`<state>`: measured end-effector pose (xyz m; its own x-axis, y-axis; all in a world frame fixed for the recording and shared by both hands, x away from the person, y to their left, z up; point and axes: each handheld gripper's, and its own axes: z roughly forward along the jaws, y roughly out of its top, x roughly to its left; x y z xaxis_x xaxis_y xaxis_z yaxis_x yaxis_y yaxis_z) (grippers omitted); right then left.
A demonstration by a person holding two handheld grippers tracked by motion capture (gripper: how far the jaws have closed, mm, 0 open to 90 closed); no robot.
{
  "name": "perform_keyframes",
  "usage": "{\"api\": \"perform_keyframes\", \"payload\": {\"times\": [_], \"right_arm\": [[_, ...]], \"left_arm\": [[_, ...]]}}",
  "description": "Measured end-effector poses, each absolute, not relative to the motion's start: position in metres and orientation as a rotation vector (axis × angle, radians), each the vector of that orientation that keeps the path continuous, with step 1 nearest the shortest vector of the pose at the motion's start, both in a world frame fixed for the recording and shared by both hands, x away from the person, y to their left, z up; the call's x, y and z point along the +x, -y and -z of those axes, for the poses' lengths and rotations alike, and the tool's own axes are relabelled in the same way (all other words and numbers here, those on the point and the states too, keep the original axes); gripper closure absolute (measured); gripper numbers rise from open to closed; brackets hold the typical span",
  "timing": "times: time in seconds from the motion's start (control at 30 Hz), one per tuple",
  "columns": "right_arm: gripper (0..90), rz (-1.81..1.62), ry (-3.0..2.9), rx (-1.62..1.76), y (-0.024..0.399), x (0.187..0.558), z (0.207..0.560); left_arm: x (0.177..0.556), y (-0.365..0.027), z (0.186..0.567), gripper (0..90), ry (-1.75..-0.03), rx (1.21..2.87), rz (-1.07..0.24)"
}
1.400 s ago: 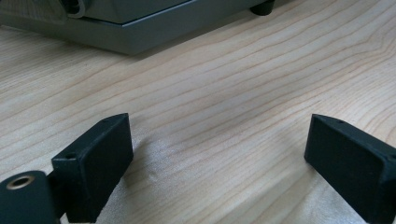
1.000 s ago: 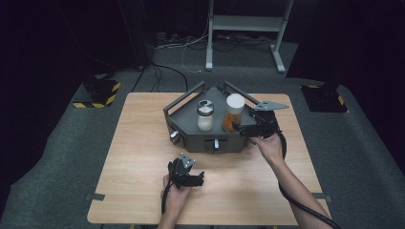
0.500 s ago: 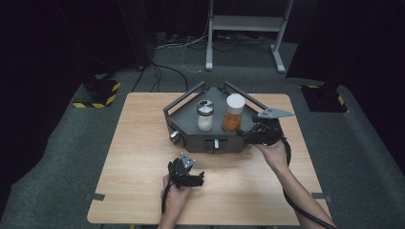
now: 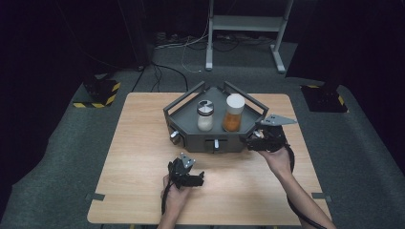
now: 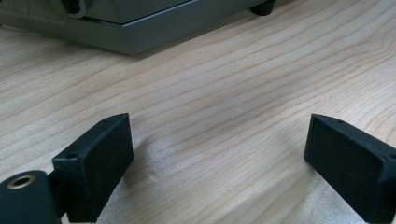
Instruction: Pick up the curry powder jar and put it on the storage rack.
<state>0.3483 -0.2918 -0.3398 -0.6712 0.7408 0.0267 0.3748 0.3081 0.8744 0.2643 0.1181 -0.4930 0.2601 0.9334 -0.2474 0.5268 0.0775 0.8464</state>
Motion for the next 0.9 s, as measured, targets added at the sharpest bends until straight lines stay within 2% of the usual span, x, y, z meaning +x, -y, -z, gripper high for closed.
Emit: {"api": "perform_keyframes", "payload": {"times": [0.9], "right_arm": [[13.9,-1.270,-2.212,1.079,0.310,0.326,0.379]], "left_arm": [[0.264,-0.118,0.493,8.2,-1.394,1.578,-0.537]]}}
